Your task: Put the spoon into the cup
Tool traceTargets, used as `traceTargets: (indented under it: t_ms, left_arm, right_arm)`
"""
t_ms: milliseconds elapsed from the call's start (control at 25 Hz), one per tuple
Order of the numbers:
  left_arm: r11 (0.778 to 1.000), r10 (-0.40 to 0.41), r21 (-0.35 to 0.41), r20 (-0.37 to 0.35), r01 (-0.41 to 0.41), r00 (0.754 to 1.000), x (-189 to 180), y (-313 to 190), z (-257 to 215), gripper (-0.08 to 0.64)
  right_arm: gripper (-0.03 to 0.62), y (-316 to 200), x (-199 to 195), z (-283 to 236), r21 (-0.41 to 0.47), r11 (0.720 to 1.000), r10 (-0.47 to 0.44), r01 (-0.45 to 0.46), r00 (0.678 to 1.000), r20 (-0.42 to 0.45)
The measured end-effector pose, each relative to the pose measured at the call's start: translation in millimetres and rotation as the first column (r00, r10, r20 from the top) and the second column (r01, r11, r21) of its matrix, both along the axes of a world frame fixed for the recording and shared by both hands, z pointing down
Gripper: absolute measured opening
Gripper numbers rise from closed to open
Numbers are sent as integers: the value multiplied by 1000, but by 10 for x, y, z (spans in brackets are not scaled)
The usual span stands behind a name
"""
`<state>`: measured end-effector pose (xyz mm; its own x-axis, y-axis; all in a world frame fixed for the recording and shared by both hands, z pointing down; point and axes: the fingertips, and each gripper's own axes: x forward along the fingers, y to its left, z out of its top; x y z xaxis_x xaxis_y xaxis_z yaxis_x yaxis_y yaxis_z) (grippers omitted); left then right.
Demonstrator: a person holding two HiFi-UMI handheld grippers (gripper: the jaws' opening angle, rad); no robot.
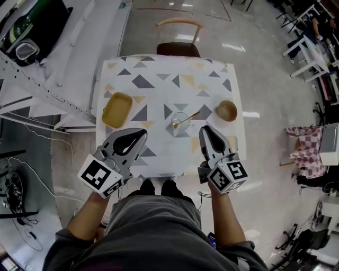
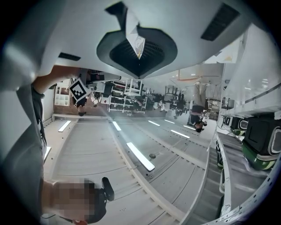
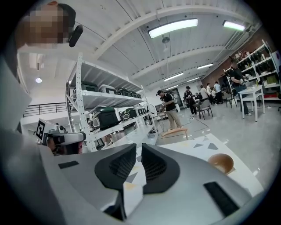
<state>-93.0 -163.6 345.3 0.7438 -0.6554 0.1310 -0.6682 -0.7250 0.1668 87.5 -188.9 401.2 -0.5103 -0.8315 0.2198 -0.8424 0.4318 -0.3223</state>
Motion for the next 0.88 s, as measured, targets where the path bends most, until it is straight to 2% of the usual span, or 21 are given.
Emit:
traceTargets:
  t_ms: [880]
  left_arm:
    - [999, 2, 40, -20, -1, 1000, -93, 68, -208, 14]
  right_arm:
    - [33, 224, -284, -388, 63, 996, -55, 55, 998, 7]
